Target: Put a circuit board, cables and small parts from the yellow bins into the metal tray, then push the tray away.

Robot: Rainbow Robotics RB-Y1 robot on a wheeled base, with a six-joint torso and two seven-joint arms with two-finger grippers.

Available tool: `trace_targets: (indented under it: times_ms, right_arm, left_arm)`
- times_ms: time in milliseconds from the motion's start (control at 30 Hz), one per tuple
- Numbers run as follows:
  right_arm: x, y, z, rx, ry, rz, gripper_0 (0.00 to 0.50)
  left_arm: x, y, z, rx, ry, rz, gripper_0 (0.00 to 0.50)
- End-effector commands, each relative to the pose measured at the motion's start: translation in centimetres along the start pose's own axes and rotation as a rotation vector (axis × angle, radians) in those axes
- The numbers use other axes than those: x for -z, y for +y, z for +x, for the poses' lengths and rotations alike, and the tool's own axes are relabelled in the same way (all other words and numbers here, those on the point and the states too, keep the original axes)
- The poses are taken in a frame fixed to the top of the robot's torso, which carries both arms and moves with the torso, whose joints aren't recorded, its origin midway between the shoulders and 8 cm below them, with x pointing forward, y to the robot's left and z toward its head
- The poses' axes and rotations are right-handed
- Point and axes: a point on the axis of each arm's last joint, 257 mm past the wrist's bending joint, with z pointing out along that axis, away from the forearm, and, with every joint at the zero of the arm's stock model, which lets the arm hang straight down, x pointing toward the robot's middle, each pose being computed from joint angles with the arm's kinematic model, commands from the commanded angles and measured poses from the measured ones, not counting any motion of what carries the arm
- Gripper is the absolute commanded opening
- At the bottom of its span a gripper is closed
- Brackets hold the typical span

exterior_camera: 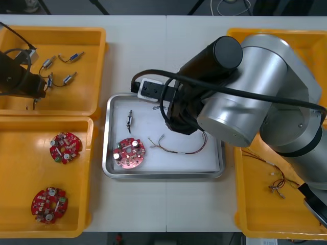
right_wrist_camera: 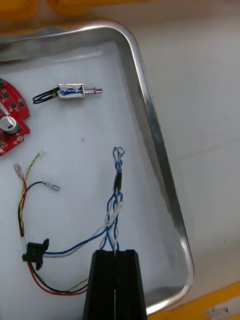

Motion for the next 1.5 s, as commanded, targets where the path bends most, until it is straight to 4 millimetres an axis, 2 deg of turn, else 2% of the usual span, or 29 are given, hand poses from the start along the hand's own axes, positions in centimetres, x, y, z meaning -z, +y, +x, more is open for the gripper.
trace_targets:
  times_ms: [33, 167, 333, 467, 633, 800, 1133, 1167, 1267, 1333, 1500]
  right_arm:
    - [-1.3, 1.1, 0.1, 0.108, -0.006, -0.015, 0.0]
    - [-2.4, 0.8, 2.1, 0.155, 0.053, -0.002, 0.0]
    - [-3.0, -0.1, 4.5, 0.151, 0.109, 0.026, 0.0]
    - [-3.9, 0.0, 5.8, 0.158, 0.144, 0.011, 0.0]
    - [-5.0, 0.2, 6.1, 0.176, 0.154, 0.017, 0.0]
    - [-5.1, -0.1, 6.3, 0.188, 0.165, 0.038, 0.0]
    - [-5.4, -0.8, 7.9, 0.208, 0.207, 0.068, 0.0]
    - [-5.5, -0.7, 7.9, 0.211, 0.21, 0.068, 0.022]
    - [-5.4, -0.9, 7.9, 0.212, 0.208, 0.072, 0.392]
    - [-5.4, -0.9, 7.9, 0.212, 0.21, 0.073, 0.5]
    - [-5.2, -1.1, 8.0, 0.209, 0.214, 0.079, 0.5]
  left_arm:
    - [4.5, 0.6, -1.4, -0.006, -0.026, -0.043, 0.0]
    - [6.6, -1.1, -1.8, 0.041, -0.017, -0.058, 0.0]
    - [8.4, -2.8, -1.4, 0.061, 0.002, -0.064, 0.0]
    - [9.7, -4.2, -1.0, 0.069, 0.018, -0.073, 0.0]
    - [11.4, -5.6, -0.6, 0.082, 0.025, -0.085, 0.0]
    - [12.6, -7.1, -0.3, 0.091, 0.022, -0.084, 0.0]
    - [13.1, -10.3, -0.2, 0.141, -0.002, -0.084, 0.0]
    - [13.2, -10.5, -0.2, 0.142, -0.005, -0.081, 0.0]
    - [13.2, -11.5, -0.2, 0.158, -0.012, -0.068, 0.0]
    - [13.3, -11.8, -0.2, 0.154, -0.014, -0.068, 0.0]
    - [13.5, -12.2, -0.1, 0.149, -0.016, -0.068, 0.0]
